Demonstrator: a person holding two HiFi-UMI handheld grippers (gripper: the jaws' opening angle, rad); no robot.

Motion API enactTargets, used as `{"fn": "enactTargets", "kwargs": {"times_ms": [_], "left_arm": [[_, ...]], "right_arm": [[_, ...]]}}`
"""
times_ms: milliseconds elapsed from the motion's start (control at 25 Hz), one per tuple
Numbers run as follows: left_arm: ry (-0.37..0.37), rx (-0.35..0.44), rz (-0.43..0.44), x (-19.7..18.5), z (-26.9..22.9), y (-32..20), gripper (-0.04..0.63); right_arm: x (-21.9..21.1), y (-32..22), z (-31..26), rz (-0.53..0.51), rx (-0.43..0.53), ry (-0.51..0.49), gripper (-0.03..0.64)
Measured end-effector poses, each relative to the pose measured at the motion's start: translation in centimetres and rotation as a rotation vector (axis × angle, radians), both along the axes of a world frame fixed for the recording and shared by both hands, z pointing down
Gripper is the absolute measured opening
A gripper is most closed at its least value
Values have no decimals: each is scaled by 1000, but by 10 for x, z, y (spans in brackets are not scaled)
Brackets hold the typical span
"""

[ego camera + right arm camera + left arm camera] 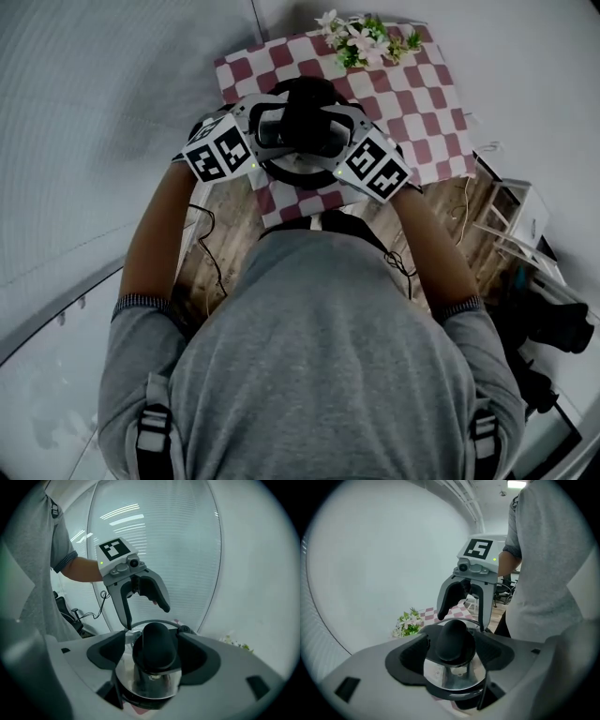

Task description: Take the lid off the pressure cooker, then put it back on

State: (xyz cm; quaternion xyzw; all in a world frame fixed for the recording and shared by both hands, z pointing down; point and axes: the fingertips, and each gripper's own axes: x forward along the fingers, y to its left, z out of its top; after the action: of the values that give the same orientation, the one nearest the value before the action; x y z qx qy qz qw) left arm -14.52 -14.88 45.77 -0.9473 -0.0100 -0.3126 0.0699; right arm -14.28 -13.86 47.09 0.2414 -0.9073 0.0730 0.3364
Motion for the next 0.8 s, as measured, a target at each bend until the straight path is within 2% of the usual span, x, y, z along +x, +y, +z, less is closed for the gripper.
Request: {"fn": "enactTargets", "kwargs": {"times_ms": [240,600,800], "left_arm": [[-122,-48,114,9,21,1,348],[-344,-12,228,12,45,-3,347],[-413,-33,299,18,51,2,347]], "right_arm": [[2,-6,18,-17,-70,102,361],[2,-5,39,-73,-179,246,350],[8,-7,47,-107,-226,325,327]]}}
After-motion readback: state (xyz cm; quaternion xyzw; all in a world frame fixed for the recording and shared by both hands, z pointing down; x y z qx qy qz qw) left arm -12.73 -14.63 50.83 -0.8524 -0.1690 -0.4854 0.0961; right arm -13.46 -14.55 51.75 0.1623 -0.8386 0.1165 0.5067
